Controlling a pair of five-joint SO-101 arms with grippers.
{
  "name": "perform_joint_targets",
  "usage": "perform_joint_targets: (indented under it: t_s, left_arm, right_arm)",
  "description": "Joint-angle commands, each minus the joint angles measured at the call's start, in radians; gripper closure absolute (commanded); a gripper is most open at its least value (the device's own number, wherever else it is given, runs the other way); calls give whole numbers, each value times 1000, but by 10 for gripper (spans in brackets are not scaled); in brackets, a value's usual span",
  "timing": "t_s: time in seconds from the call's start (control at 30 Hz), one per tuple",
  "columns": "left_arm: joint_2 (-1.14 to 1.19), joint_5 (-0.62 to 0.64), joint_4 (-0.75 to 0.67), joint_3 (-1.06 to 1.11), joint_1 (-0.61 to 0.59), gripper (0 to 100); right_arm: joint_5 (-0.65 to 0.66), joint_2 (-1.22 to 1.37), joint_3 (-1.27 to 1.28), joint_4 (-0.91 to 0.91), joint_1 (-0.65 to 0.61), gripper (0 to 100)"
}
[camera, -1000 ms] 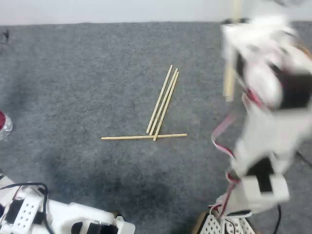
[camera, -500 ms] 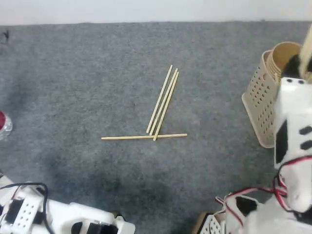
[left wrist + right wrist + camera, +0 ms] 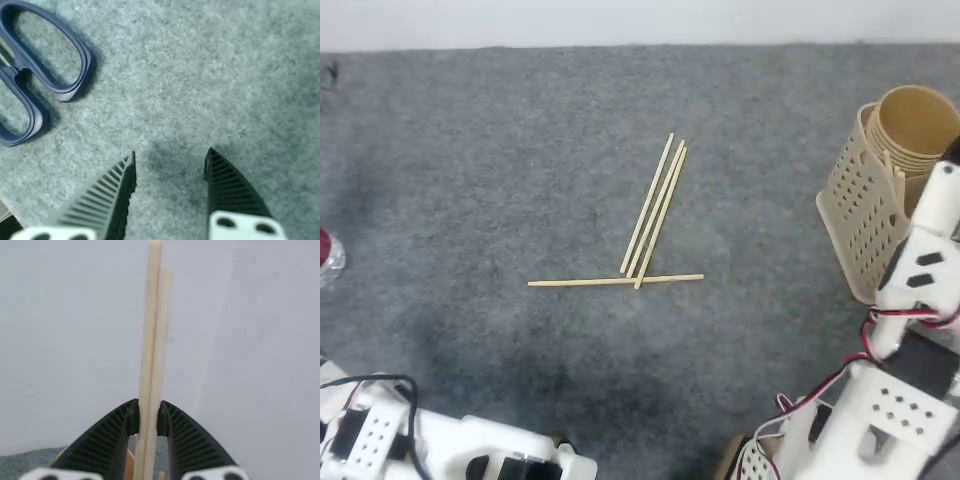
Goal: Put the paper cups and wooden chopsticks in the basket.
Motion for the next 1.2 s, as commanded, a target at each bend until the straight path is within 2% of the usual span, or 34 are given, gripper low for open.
perform_joint_targets:
  t_s: [0.0, 0.17, 0.3, 0.37, 0.63, 0.7, 0.8, 0.93, 1.07, 1.17]
  left_arm:
    - [-21, -11, -15, -4, 9, 782]
    - [-21, -11, -17, 4, 9, 782]
    - [-21, -11, -17, 4, 11, 782]
    - [-21, -11, -17, 4, 11, 782]
    - [-21, -11, -17, 4, 11, 782]
    - [-21, -11, -17, 4, 11, 782]
    - [-21, -11, -17, 4, 11, 782]
    - [-21, -11, -17, 4, 11, 782]
    - [-21, -11, -17, 4, 11, 782]
    - [-21, -11, -17, 4, 11, 782]
  right_arm:
    - [5, -13, 74, -111, 16, 993]
    - [9, -4, 132, -165, 15, 985]
    - [9, -4, 133, -163, 19, 818]
    - [9, -7, 133, -163, 19, 768]
    - [6, -5, 133, -160, 12, 812]
    - [6, -7, 110, -113, 1, 815]
    - [6, 1, -15, 77, -96, 816]
    - [12, 90, -307, 421, -328, 816]
    - [8, 309, -601, 707, -570, 816]
    - [5, 504, -772, 874, -705, 816]
